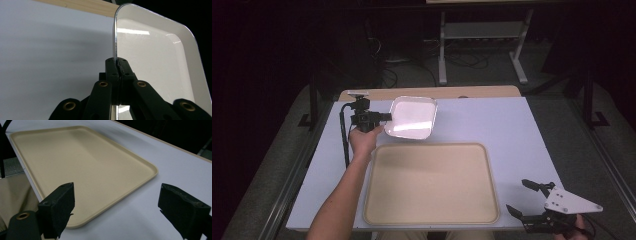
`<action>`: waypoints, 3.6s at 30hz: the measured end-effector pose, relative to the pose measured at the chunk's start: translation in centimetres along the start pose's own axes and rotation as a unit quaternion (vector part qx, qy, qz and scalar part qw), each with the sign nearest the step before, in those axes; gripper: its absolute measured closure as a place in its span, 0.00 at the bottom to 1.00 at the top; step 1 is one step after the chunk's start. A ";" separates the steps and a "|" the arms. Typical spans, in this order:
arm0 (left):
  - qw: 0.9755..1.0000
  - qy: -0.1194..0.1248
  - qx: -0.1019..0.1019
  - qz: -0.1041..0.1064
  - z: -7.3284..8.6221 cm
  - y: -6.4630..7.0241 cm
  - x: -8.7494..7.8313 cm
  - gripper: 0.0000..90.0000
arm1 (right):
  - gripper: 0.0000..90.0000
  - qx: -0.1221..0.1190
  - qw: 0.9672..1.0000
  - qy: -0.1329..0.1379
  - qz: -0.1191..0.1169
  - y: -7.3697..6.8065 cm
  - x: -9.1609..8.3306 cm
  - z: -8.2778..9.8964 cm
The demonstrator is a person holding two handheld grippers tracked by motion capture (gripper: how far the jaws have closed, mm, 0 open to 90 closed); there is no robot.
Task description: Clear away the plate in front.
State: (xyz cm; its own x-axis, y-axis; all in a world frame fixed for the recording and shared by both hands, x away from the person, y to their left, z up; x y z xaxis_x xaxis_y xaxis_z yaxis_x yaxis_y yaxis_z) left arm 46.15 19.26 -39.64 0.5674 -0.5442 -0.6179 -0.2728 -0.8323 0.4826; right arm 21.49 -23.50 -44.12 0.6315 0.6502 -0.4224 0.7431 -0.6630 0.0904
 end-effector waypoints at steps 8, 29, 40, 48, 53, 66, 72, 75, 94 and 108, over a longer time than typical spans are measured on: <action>1.000 -0.002 0.003 0.003 1.0 0.1 -1.0 0.99 | 0.14 0.000 1.000 -0.002 -0.001 -0.1 0.0 0.0; 0.999 -0.024 0.033 0.029 3.8 1.3 -2.6 0.99 | 0.14 0.000 1.000 -0.005 0.001 -0.1 0.1 0.0; 0.998 -0.035 0.031 0.037 5.8 1.1 -2.6 0.99 | 0.14 0.001 1.000 -0.008 0.000 -0.1 0.2 0.0; 0.998 -0.041 0.035 0.037 7.6 1.5 -2.1 0.99 | 0.14 -0.001 1.000 -0.009 0.003 -0.1 0.1 0.0; 0.998 -0.043 0.034 0.039 8.4 1.6 -2.1 0.99 | 0.14 -0.001 1.000 -0.008 0.003 -0.1 0.1 0.0; 0.998 -0.046 0.006 0.053 10.8 1.7 -1.8 0.98 | 0.14 -0.005 1.000 -0.011 0.003 -0.1 0.2 0.0; 0.997 -0.053 0.006 0.052 11.9 2.1 -1.5 0.98 | 0.14 -0.005 1.000 -0.011 0.003 -0.1 0.2 0.0; 0.997 -0.052 0.009 0.049 12.4 2.2 -1.4 0.98 | 0.14 -0.005 1.000 -0.011 0.003 -0.2 0.2 0.0; 0.998 -0.061 -0.002 -0.001 14.9 1.8 -0.1 0.98 | 0.14 -0.006 1.000 -0.010 0.001 -0.2 0.1 0.0; 0.998 -0.057 -0.033 -0.020 16.3 1.9 -0.3 0.95 | 0.14 -0.008 1.000 -0.009 0.000 -0.3 0.1 -0.1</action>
State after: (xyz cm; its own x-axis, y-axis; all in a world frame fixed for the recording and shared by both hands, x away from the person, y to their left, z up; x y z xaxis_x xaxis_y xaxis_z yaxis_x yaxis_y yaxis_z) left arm 32.77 16.18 -48.64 0.4832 -0.5227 -0.7023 -0.1989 -0.8468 0.4934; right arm 21.36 -23.21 -44.11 0.6284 0.6431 -0.4376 0.7462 -0.6573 0.1056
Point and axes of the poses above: each handheld gripper's, and its own axes: x roughly forward along the jaws, z roughly out of its underside, y roughly to its right, the point moved 6 cm from there along x, roughly forward along the jaws
